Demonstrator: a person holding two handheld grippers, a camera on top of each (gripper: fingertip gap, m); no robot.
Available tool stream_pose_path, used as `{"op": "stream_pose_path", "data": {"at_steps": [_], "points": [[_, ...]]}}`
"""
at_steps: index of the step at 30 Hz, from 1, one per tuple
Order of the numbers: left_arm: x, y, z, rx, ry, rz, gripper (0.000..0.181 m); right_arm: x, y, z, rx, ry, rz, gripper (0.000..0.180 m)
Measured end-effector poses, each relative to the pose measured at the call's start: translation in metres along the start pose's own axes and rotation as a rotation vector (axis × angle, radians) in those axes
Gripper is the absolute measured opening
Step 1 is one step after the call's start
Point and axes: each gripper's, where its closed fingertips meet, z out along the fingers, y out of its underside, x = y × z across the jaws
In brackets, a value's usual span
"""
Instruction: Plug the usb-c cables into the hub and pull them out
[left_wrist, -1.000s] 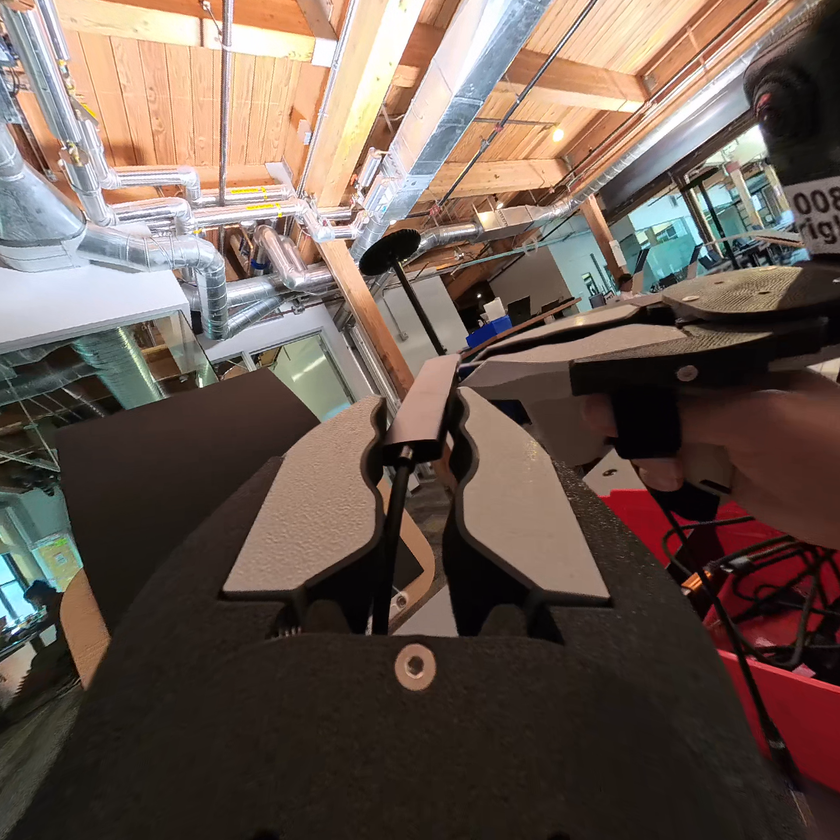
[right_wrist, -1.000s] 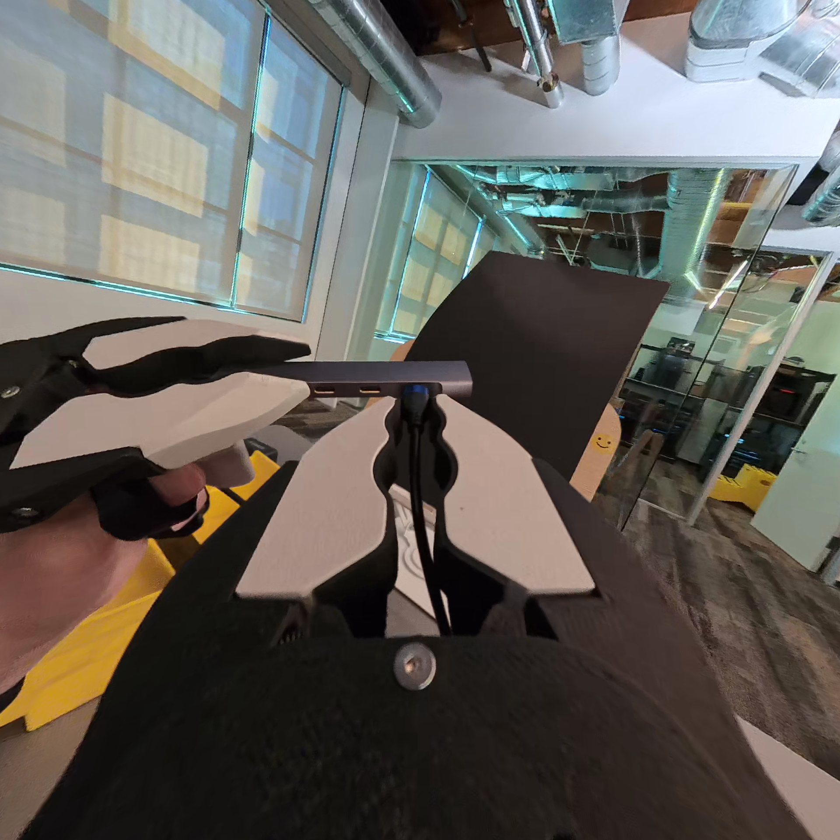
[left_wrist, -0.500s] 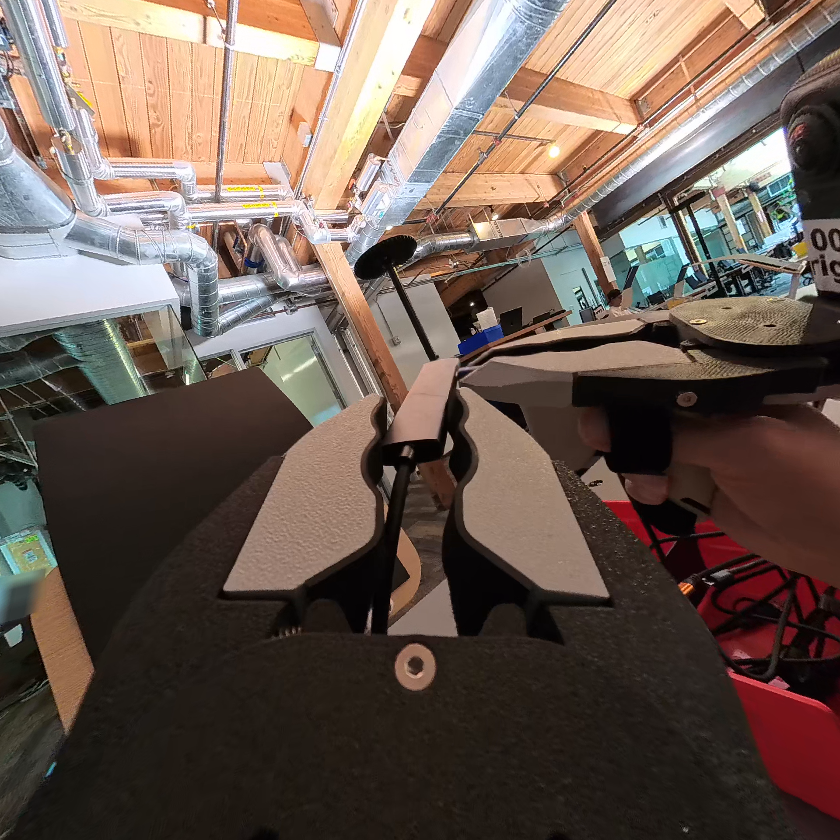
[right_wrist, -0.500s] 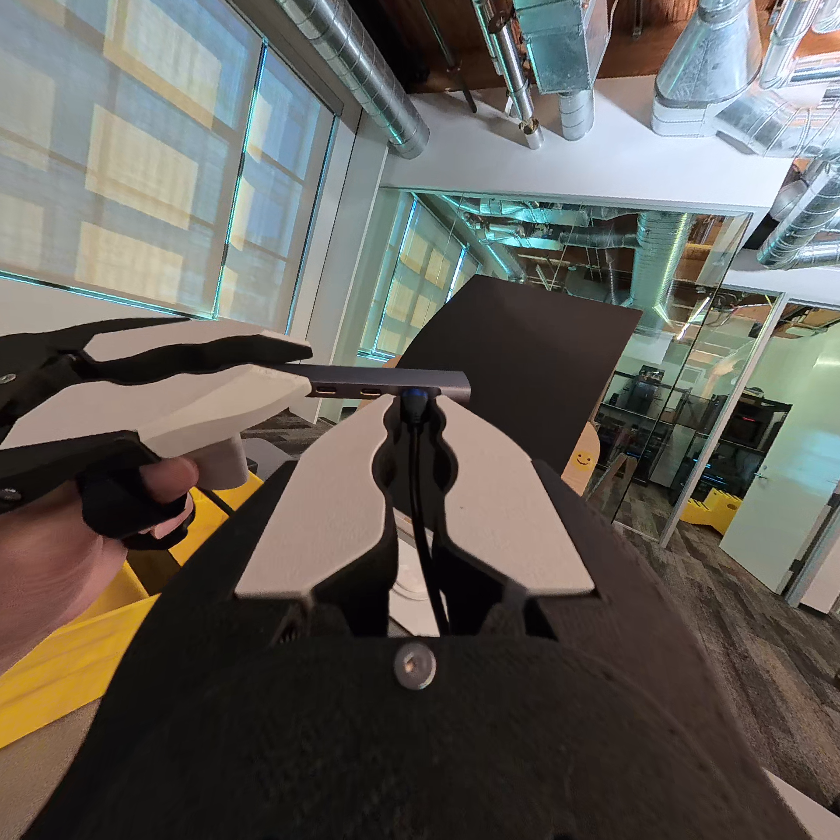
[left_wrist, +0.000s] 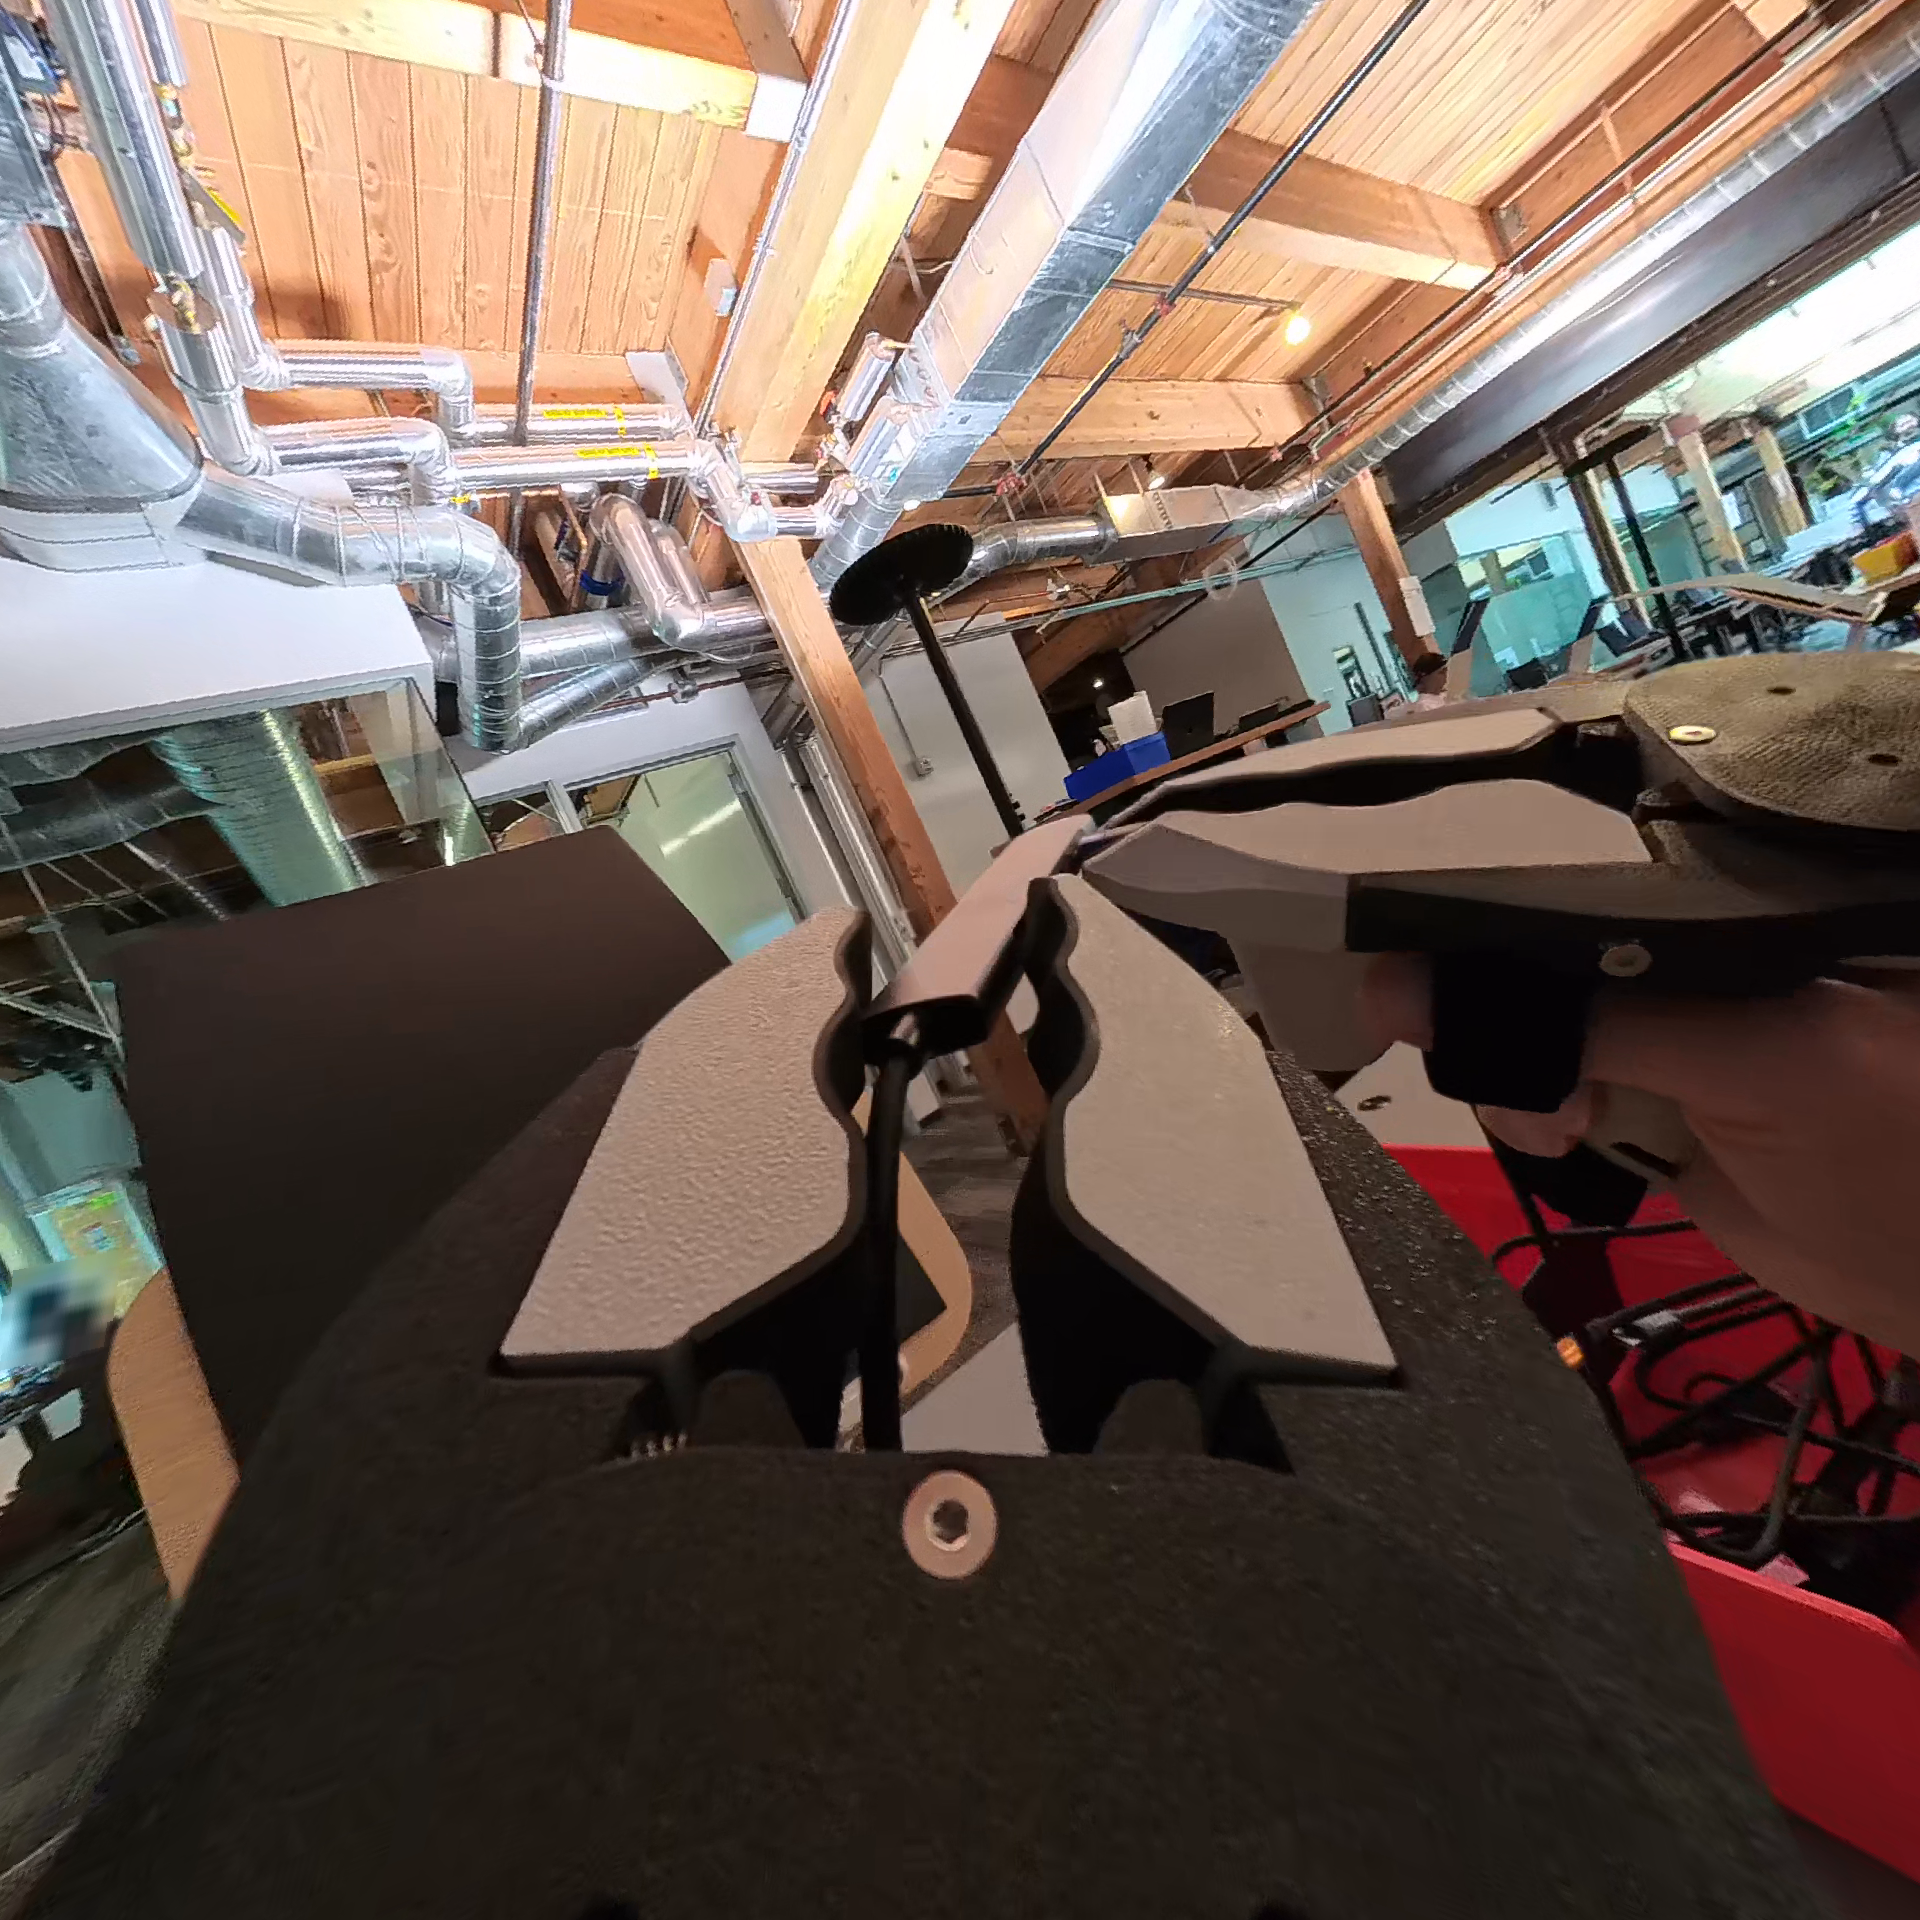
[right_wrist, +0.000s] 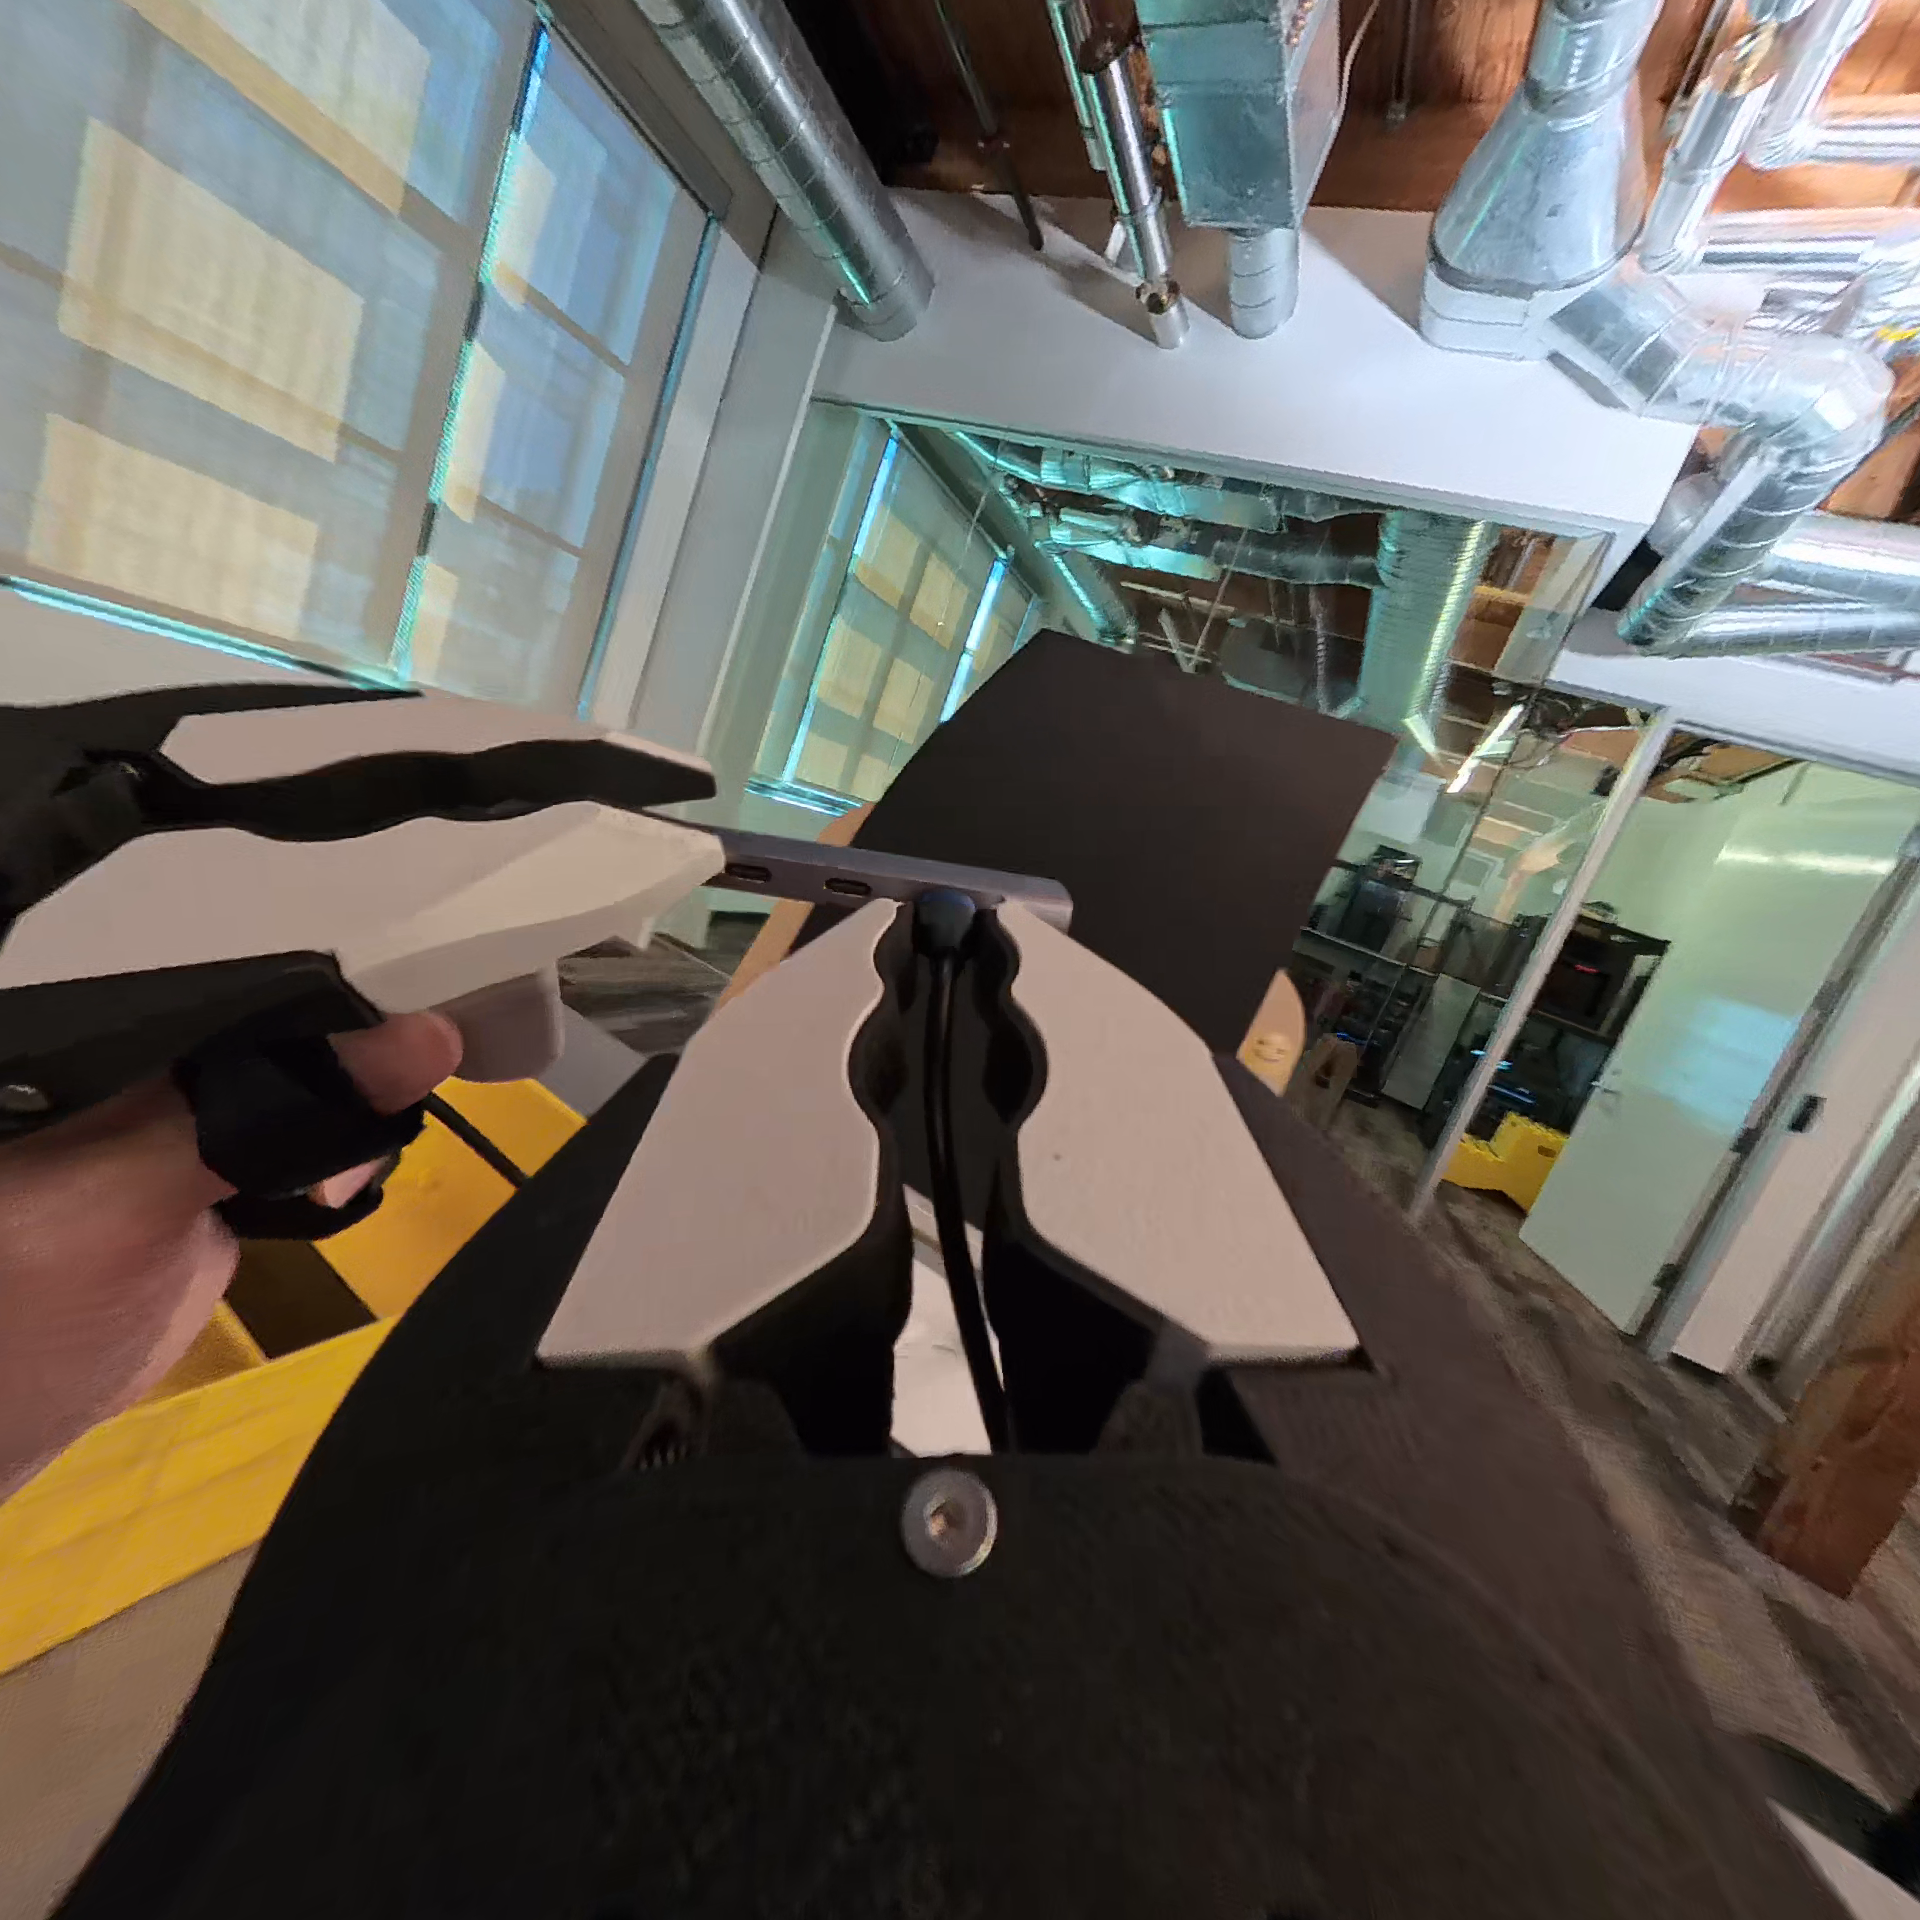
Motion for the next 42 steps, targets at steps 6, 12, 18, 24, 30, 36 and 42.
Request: {"op": "stream_pose_path", "data": {"at_steps": [6, 12, 18, 24, 30, 36, 42], "points": [[0.003, -0.008, -0.002, 0.015, -0.021, 0.056, 0.028, 0.000, -0.007, -0.004, 0.059, -0.048, 0.090, 0.012], [0.007, -0.013, 0.002, -0.004, 0.005, -0.051, 0.028, 0.005, -0.014, -0.010, 0.092, 0.060, -0.098, 0.012], [0.013, -0.011, 0.006, -0.028, 0.159, -0.330, 0.028, 0.004, -0.022, -0.015, 0.163, 0.037, -0.157, 0.012], [0.021, 0.003, 0.011, -0.086, 0.192, -0.317, 0.025, -0.004, -0.018, -0.012, 0.164, 0.003, -0.176, 0.013], [0.019, 0.012, 0.015, -0.110, 0.109, -0.232, 0.025, -0.002, -0.011, -0.011, 0.171, 0.051, -0.213, 0.012], [0.016, 0.014, 0.014, -0.101, 0.085, -0.206, 0.026, -0.003, -0.009, -0.010, 0.144, 0.138, -0.282, 0.013], [0.014, 0.014, 0.011, -0.110, 0.121, -0.192, 0.027, -0.008, -0.010, -0.010, 0.140, 0.057, -0.330, 0.012]]}}
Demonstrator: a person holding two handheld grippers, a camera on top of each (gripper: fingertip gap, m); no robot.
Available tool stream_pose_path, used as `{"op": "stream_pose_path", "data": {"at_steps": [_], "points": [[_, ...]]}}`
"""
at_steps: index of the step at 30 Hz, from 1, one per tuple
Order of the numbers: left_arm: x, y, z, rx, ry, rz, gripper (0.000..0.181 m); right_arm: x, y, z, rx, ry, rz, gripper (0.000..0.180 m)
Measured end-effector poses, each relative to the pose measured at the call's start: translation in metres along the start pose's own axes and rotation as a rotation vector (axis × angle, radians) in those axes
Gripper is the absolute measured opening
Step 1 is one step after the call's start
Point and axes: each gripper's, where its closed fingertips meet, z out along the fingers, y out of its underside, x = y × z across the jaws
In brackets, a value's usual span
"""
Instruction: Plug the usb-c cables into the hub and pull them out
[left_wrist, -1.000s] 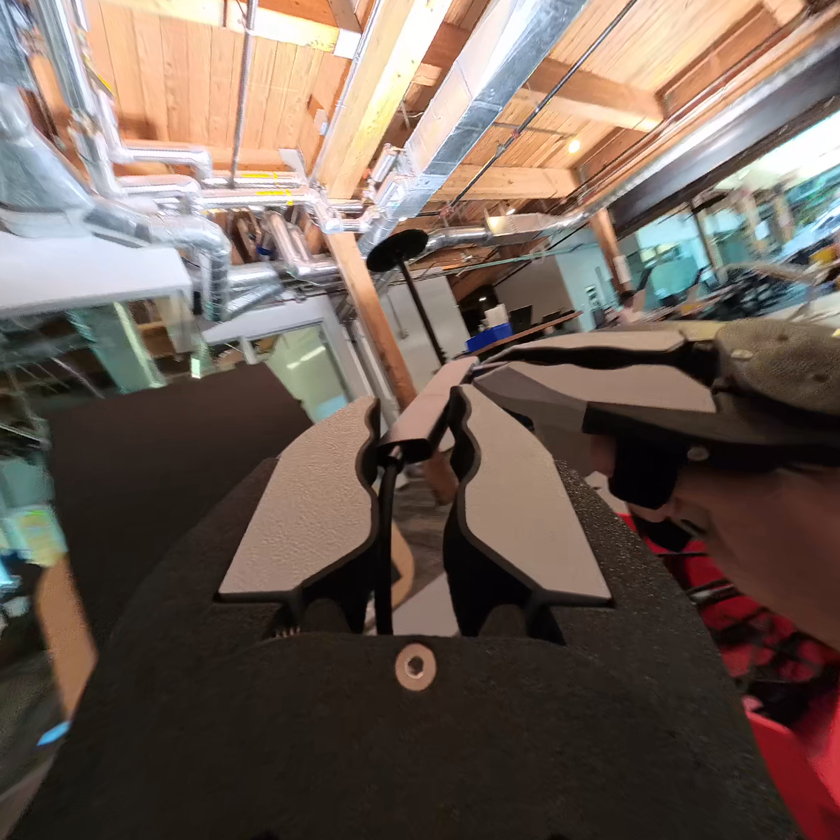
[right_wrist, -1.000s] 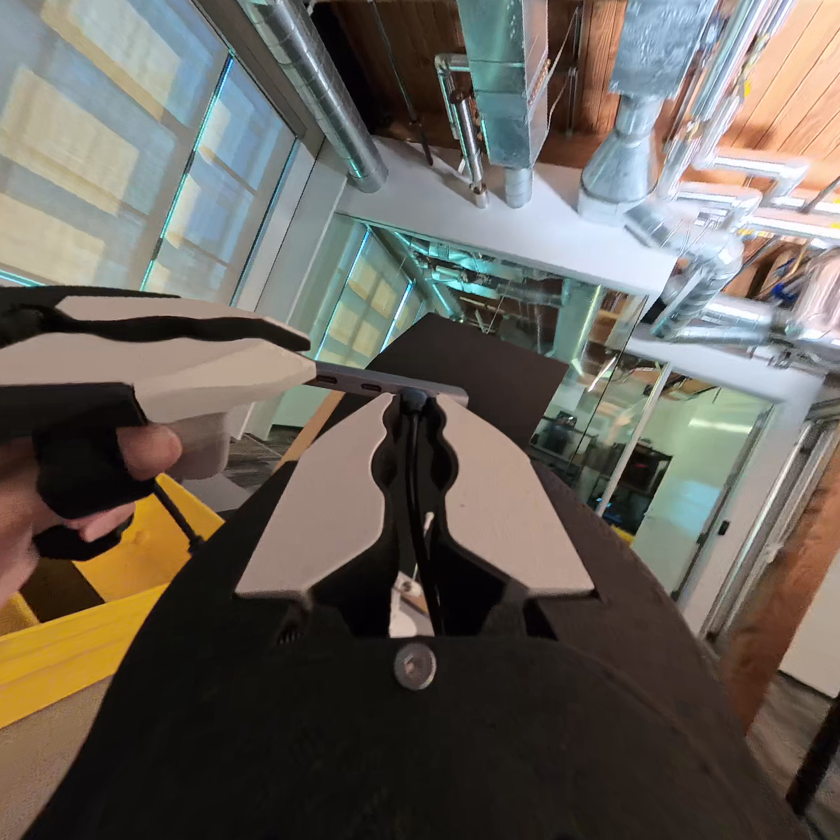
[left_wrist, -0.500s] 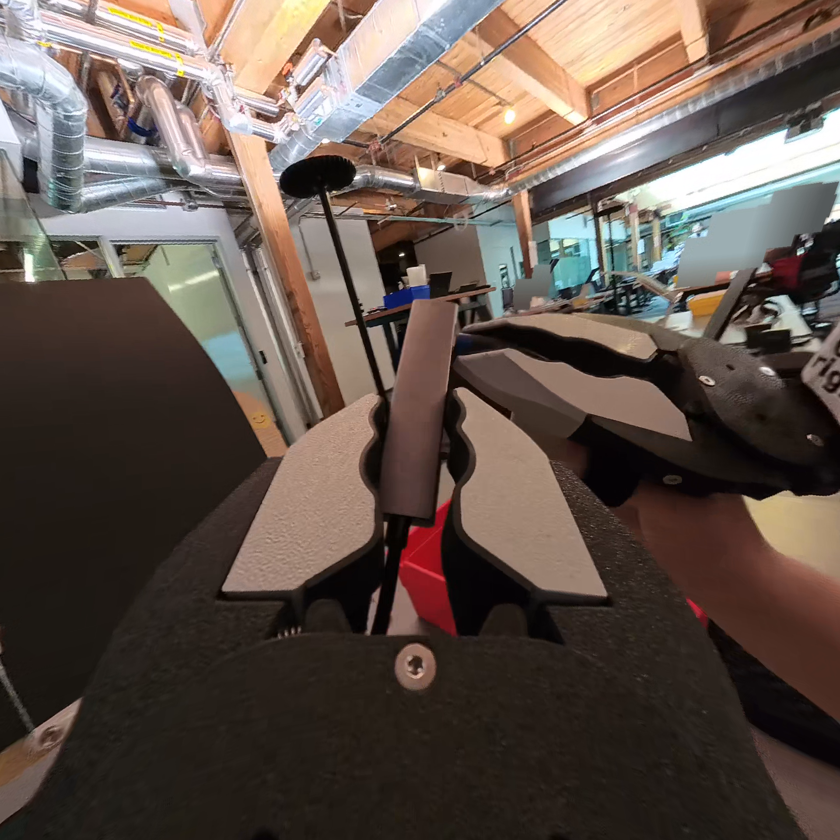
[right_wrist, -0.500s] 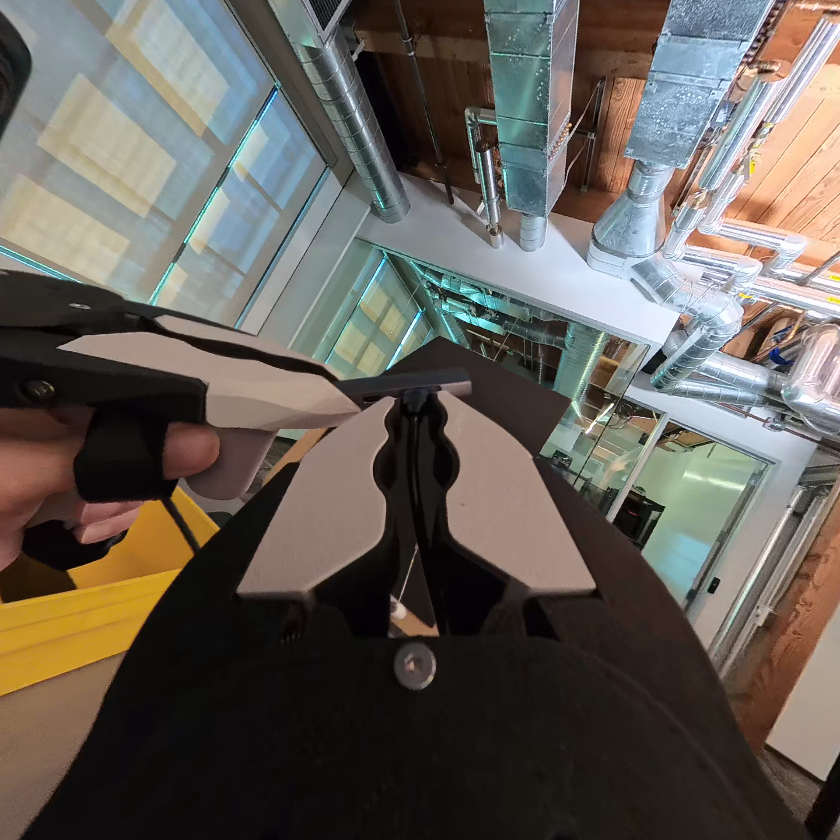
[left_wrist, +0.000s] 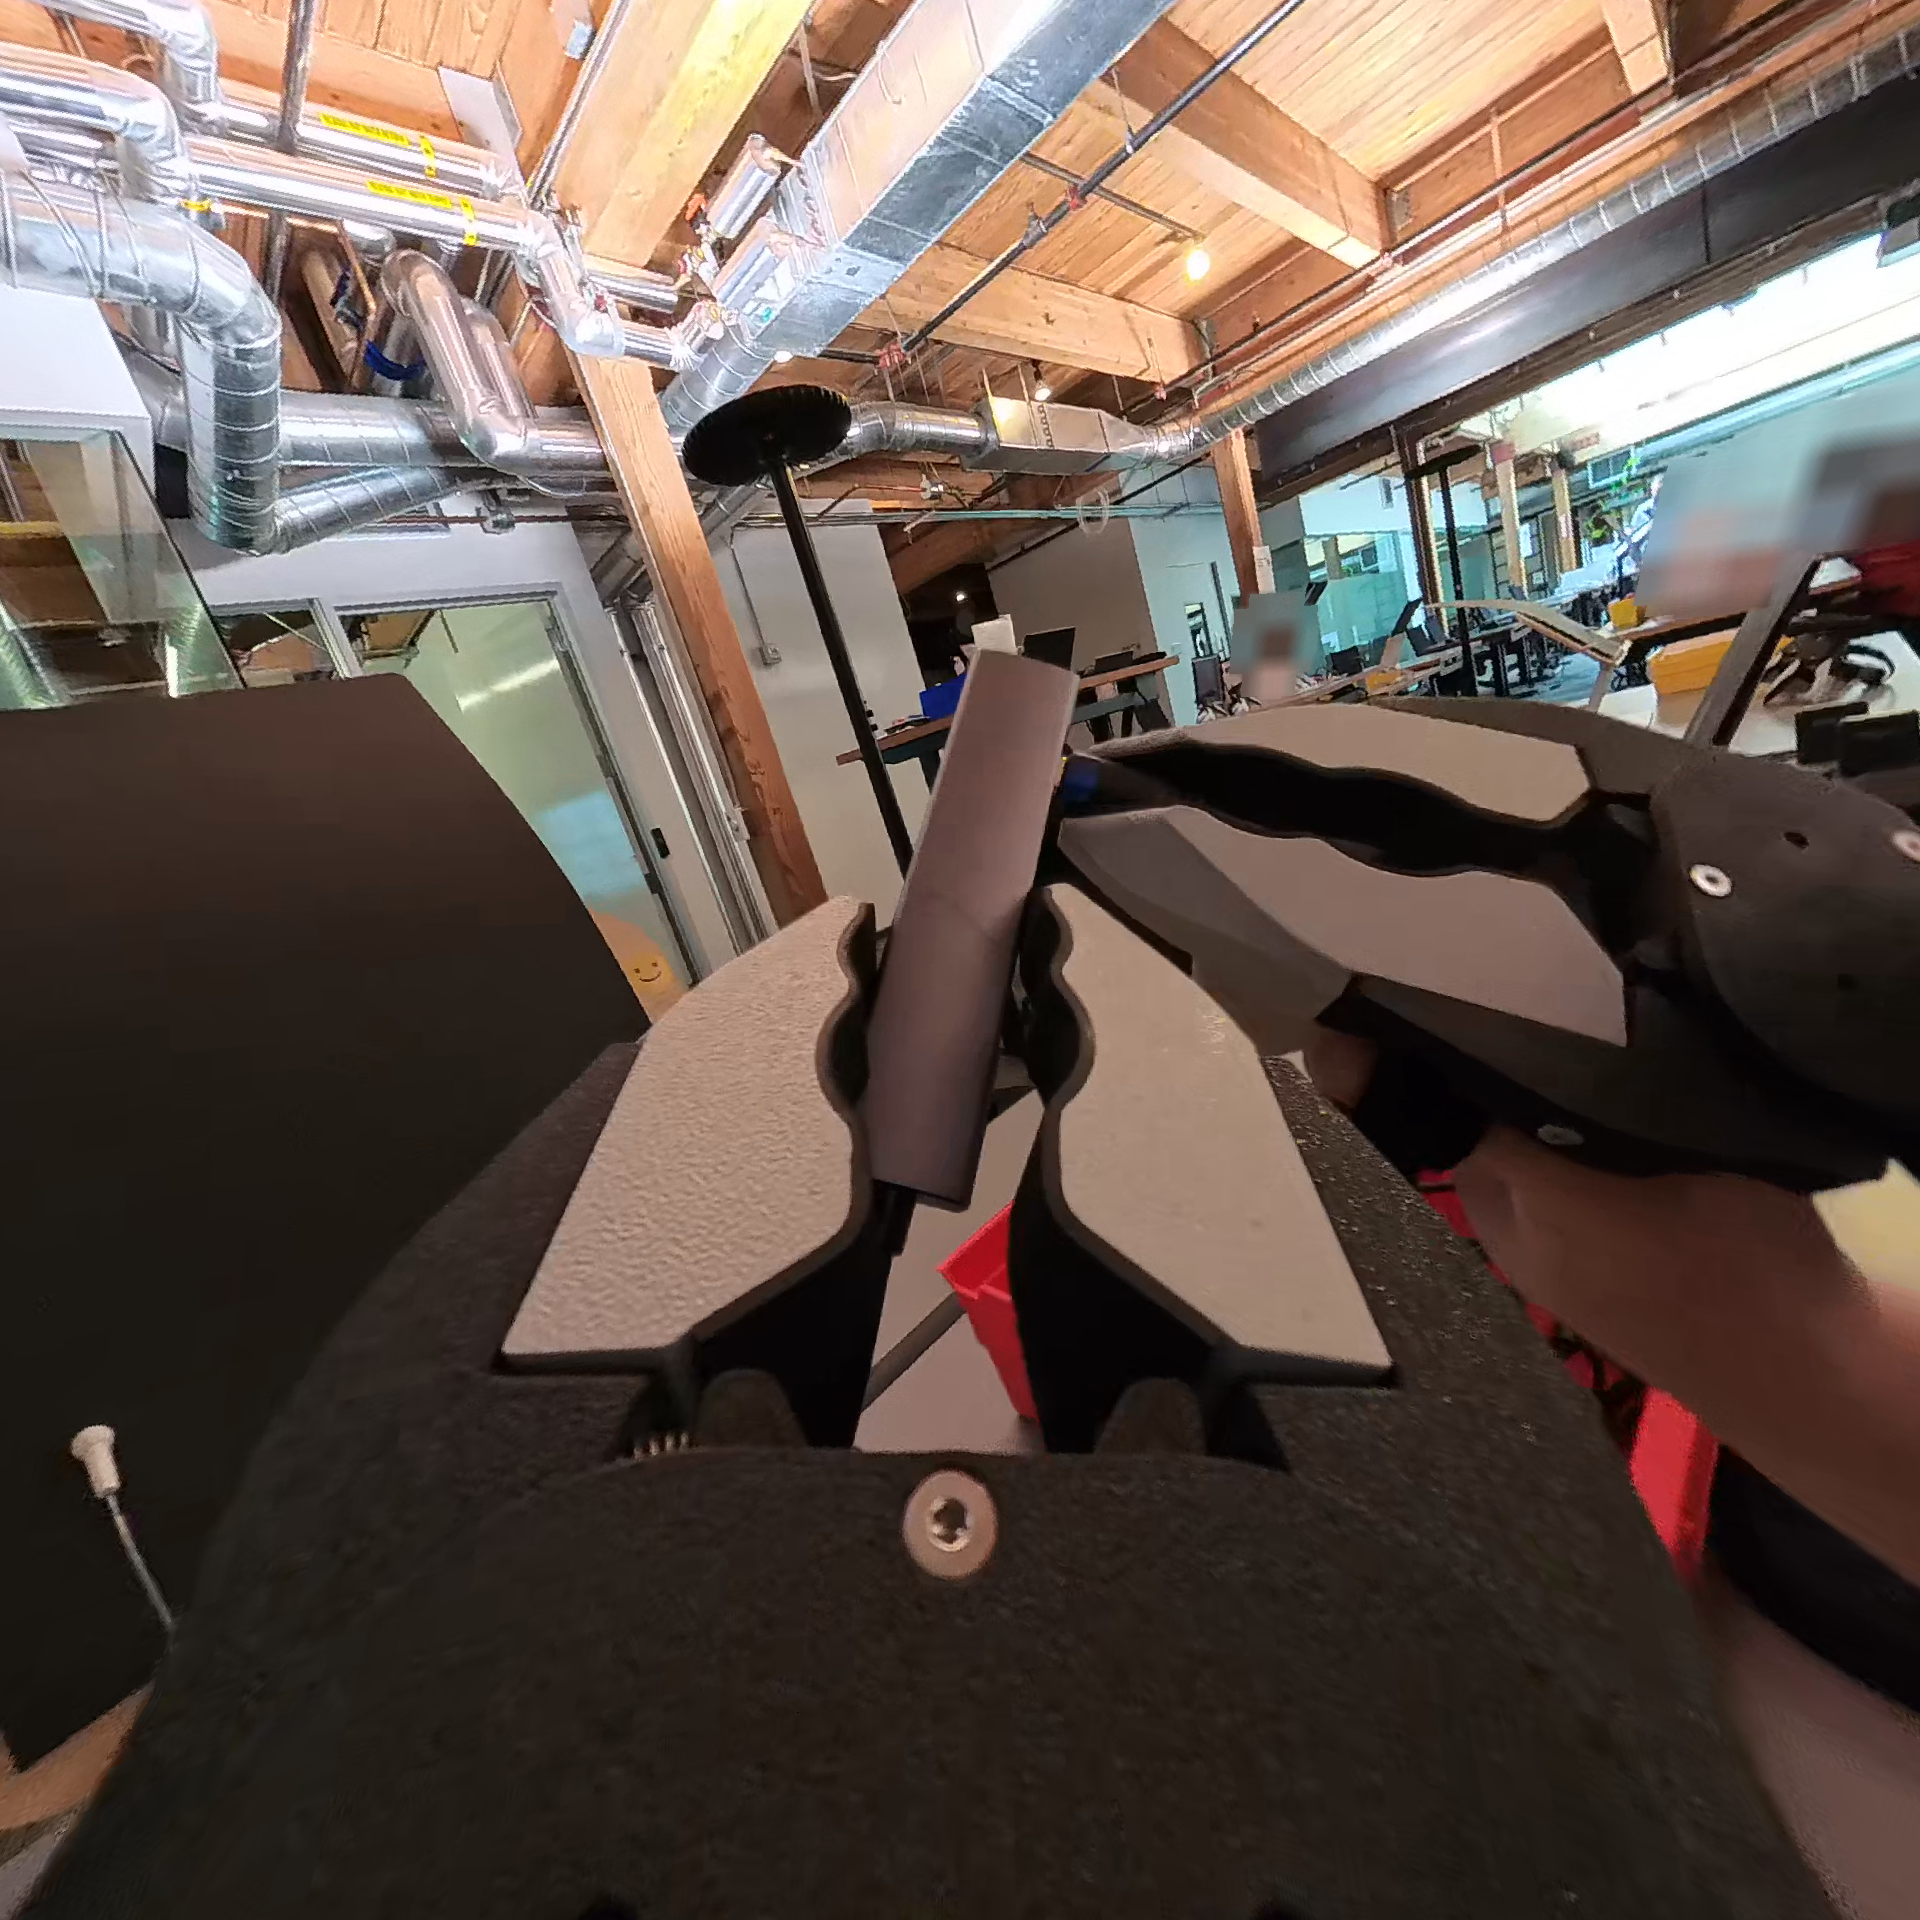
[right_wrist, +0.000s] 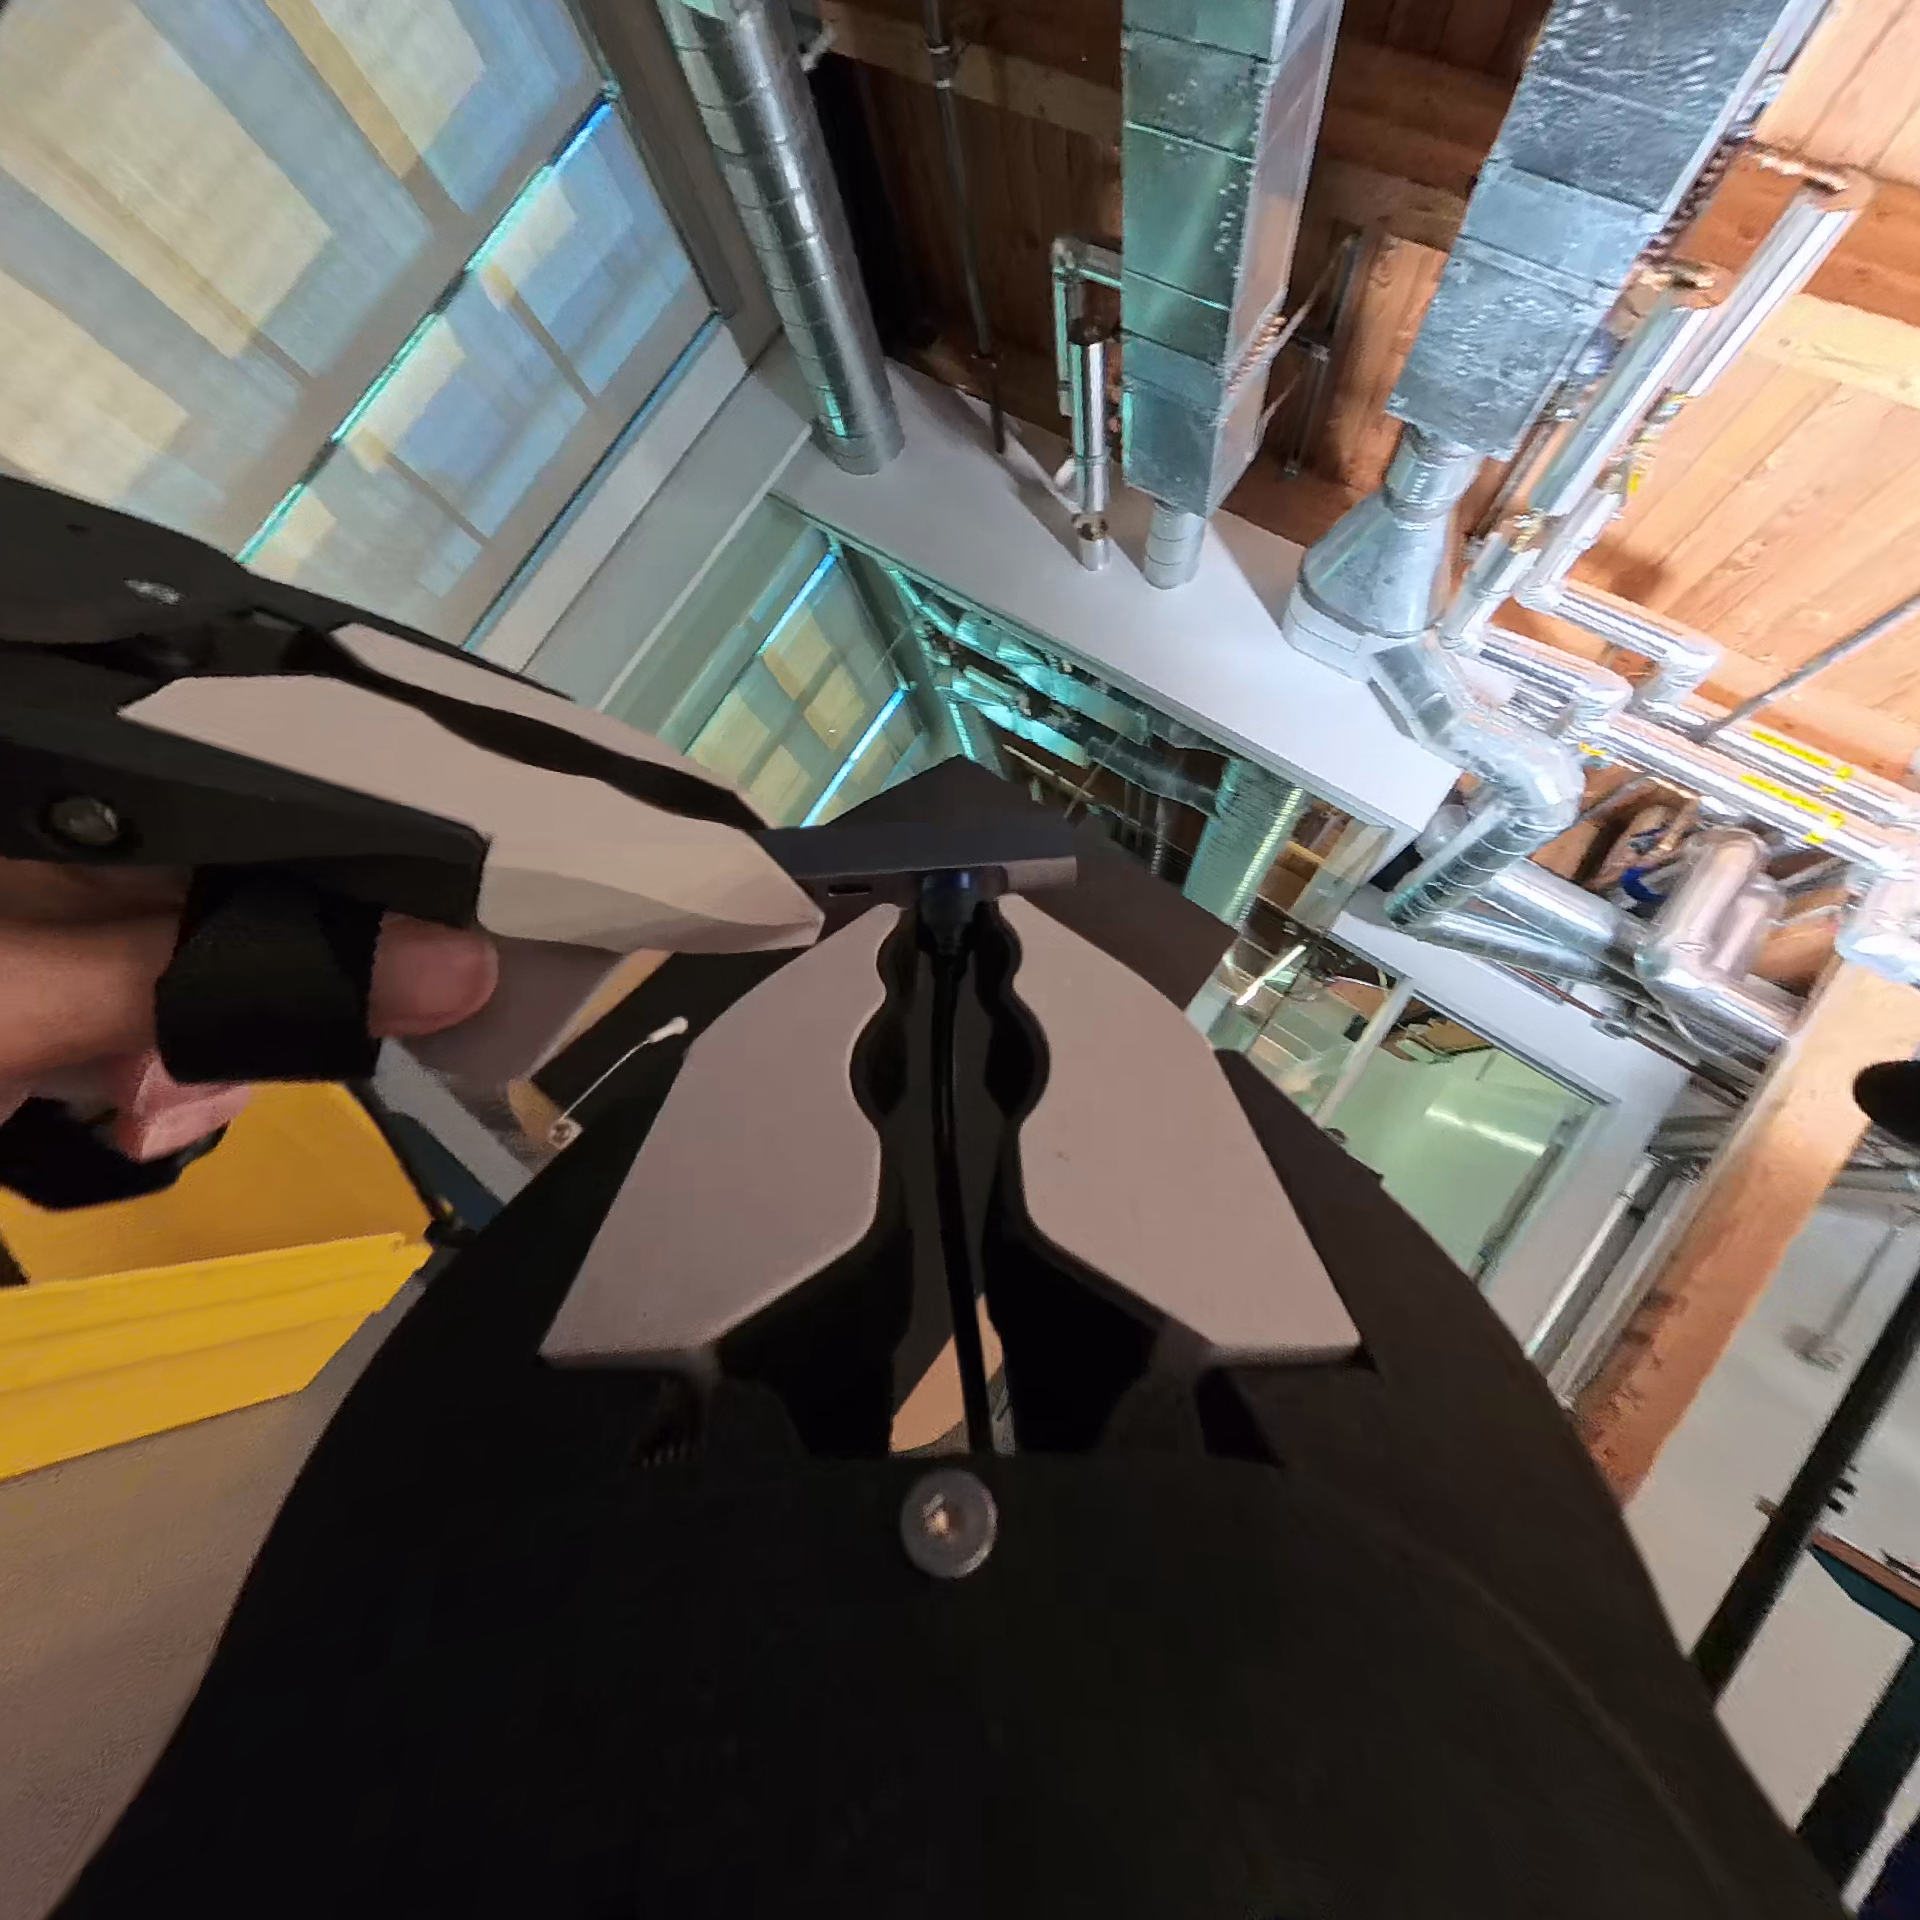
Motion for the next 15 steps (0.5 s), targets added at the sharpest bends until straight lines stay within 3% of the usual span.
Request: {"op": "stream_pose_path", "data": {"at_steps": [10, 11, 13, 15], "points": [[0.000, 0.004, 0.000, -0.057, -0.006, 0.086, 0.026, -0.001, 0.006, -0.002, -0.024, -0.079, 0.002, 0.012], [-0.001, 0.004, 0.000, -0.058, -0.026, 0.090, 0.026, -0.001, 0.007, -0.001, -0.035, -0.055, 0.012, 0.012], [-0.038, 0.006, -0.010, -0.061, -0.255, 0.082, 0.024, -0.002, -0.009, -0.007, 0.029, -0.004, 0.000, 0.011], [-0.066, 0.005, -0.026, 0.020, -0.254, -0.120, 0.024, -0.003, -0.013, -0.007, 0.020, 0.032, -0.044, 0.013]]}}
